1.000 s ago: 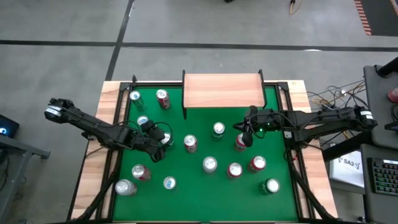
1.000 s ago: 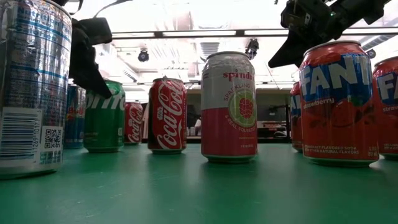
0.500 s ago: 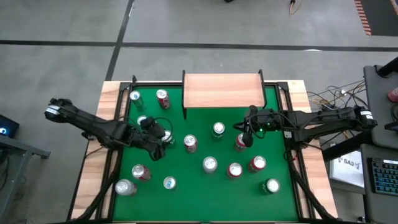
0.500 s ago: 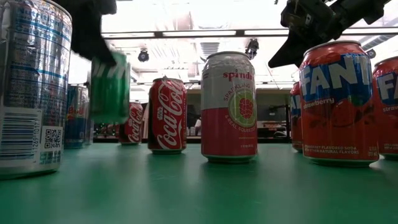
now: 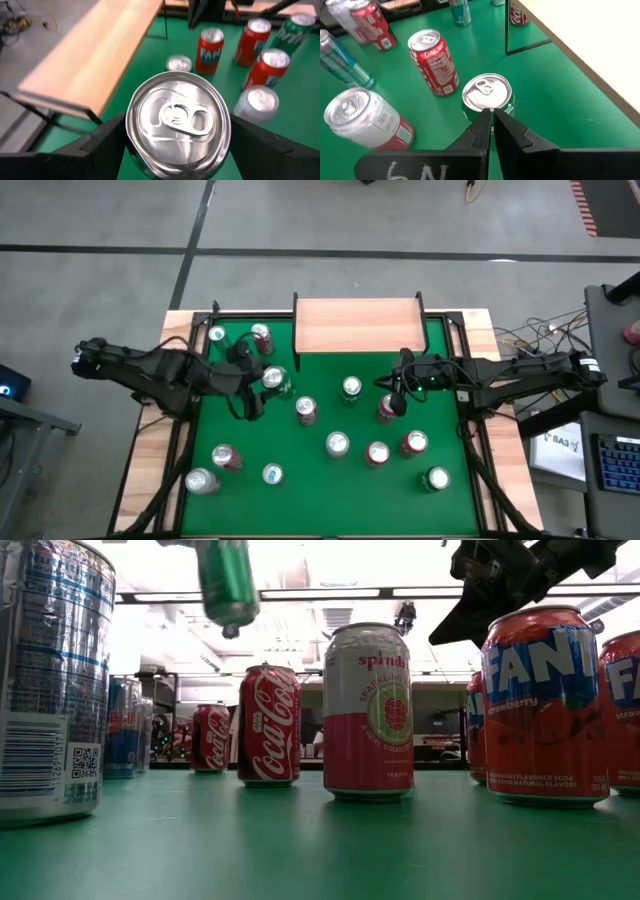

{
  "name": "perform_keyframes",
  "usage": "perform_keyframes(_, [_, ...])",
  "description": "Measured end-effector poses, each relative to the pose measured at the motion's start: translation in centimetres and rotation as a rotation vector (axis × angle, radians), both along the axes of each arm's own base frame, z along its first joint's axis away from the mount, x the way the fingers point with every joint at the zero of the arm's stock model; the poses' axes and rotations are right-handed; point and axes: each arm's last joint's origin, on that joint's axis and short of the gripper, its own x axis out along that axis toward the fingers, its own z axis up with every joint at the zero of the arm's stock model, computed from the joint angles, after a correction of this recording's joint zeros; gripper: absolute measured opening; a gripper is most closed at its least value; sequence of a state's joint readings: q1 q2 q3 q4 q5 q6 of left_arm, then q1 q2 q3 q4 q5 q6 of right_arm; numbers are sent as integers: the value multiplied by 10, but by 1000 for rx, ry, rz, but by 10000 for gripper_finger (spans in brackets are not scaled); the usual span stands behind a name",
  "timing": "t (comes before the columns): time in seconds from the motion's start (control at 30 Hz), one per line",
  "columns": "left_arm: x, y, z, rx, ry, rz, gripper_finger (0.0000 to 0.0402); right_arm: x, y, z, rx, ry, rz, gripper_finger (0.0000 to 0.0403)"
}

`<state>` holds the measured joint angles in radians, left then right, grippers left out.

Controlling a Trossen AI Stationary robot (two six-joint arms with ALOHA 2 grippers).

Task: Place canned beverage on shelf
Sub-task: Put the middle green soda can on the shelf

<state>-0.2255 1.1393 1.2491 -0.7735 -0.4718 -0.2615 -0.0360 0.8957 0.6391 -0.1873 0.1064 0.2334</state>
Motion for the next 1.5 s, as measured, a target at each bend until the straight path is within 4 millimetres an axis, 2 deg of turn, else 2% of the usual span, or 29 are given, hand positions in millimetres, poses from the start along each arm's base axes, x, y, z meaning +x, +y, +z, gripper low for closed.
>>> perform_keyframes(0.23, [29,21,20,101,60,-78,284,1,0,17,-9,-8,17,13])
perform_keyframes(0.37, [48,45,27,123,87,-116,283,1,3,19,19,-7,87,13])
perform_keyframes(0.63, [86,96,33,141,138,-204,283,-1,3,17,14,16,95,13])
perform_keyframes(0.93, [115,151,28,172,220,-295,283,-1,3,16,15,32,95,13])
perform_keyframes(1.13, [130,184,19,131,251,-366,283,-2,3,15,16,37,95,13])
perform_keyframes(1.5, [142,224,14,138,293,-425,283,-2,3,15,16,41,95,13])
